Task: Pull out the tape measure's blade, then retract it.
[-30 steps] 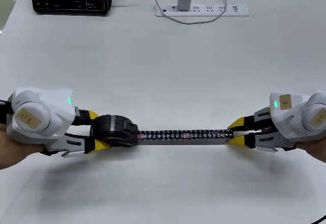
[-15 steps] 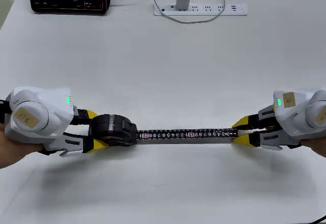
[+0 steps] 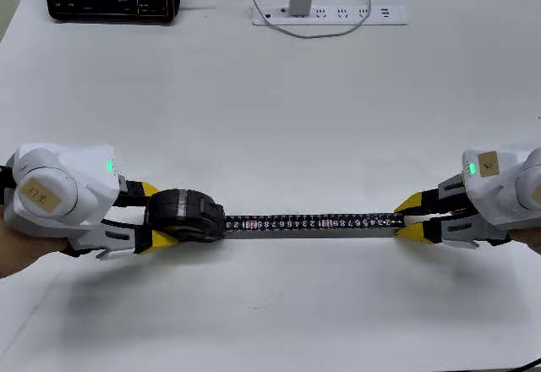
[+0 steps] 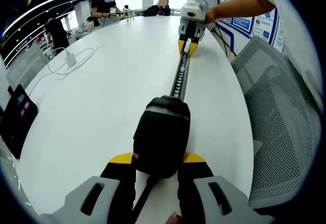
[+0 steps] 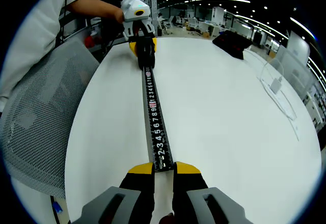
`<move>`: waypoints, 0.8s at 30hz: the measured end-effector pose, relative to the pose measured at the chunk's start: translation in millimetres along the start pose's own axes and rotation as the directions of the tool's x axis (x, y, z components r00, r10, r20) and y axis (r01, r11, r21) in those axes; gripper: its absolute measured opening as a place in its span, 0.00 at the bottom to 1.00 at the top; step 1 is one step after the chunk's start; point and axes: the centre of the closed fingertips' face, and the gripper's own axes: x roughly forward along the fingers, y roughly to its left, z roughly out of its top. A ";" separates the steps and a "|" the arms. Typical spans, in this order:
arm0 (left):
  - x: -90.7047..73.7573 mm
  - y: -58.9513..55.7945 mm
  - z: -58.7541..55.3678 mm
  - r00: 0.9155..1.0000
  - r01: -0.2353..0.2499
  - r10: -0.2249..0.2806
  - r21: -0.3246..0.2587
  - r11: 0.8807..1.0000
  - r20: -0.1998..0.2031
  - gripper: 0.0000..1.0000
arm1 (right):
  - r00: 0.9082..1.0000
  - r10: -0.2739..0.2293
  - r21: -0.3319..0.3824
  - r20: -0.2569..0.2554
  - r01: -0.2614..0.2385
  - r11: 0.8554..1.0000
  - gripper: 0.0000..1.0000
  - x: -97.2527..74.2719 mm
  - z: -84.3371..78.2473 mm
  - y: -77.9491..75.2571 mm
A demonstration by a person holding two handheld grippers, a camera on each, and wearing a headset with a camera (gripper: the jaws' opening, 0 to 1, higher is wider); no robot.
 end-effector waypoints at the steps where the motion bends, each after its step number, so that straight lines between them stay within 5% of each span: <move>1: 0.0 0.0 0.0 1.000 0.000 0.000 -0.001 1.000 0.000 0.26 | 1.000 -0.002 0.001 -0.002 0.002 1.000 0.09 -0.4 -0.8 -0.5; 24: 1.9 0.0 2.3 1.000 -0.004 0.004 -0.009 1.000 -0.002 0.27 | 1.000 0.011 -0.001 -0.025 -0.011 1.000 0.11 1.7 -1.0 -0.4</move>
